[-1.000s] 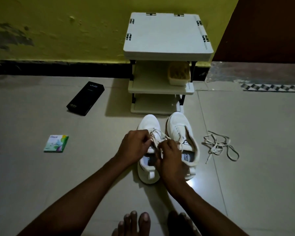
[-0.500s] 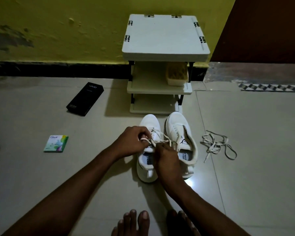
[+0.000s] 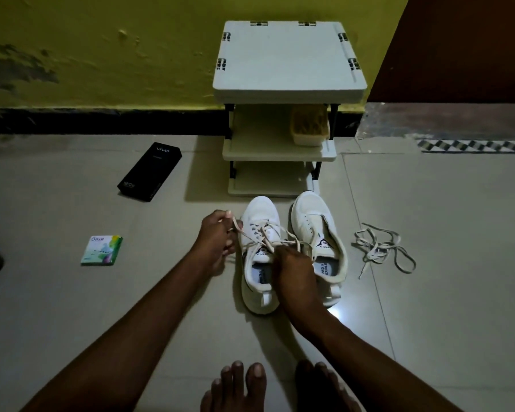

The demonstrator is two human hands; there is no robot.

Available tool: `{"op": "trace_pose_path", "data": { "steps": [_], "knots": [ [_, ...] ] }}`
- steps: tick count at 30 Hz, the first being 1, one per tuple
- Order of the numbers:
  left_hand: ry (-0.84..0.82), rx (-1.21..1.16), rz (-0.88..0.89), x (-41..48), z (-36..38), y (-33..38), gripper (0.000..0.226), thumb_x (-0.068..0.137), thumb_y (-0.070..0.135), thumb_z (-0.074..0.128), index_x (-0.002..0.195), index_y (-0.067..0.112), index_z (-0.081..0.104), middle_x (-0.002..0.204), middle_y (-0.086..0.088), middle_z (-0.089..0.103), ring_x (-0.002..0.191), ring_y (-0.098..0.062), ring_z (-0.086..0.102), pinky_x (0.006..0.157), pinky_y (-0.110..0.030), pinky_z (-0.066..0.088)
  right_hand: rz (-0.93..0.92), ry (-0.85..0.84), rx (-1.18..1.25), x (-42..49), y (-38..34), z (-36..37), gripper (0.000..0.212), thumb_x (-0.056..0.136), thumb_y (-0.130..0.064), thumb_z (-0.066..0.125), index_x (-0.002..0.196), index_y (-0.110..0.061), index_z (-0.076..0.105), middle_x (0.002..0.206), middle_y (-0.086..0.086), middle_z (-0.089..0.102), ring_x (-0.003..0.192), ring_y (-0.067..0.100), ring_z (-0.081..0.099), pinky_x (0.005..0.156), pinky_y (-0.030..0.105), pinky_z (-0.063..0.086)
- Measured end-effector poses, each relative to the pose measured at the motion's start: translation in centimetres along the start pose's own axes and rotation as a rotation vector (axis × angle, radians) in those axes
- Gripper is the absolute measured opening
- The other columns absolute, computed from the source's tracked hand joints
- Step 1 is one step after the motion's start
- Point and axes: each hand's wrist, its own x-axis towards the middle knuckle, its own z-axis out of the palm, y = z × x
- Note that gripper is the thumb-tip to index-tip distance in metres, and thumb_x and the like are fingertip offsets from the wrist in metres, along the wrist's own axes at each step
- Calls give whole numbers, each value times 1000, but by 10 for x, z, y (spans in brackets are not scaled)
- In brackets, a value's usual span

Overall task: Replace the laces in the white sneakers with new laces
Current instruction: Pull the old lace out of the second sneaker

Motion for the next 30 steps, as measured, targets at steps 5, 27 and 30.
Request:
{"op": "trace_pose_path", "data": {
  "steps": [5,27,30],
  "knots": [
    [-90,531,300,-3,-15,1,28,100,30,62,82,13,51,60,4,51,47,-6,43,48,-25,35,0,29,-1,0,0,3,25,91,-2,51,107,-6,70,108,14,70,97,30,68,90,41,53],
    [712,99,295,19,-4,17,17,100,11,55,89,14,43,91,-13,65,86,-35,67,75,-42,57,34,-57,-72,4,-12,-4,23,89,-4,50,100,-7,70,100,14,71,92,30,68,82,37,52],
    [534,335,326,11,-13,-5,10,101,12,53,98,19,46,96,-7,66,92,-33,65,76,-38,52,34,-45,-79,4,-10,-4,24,91,-6,50,105,-7,69,106,13,70,97,28,67,88,34,49]
  ]
}}
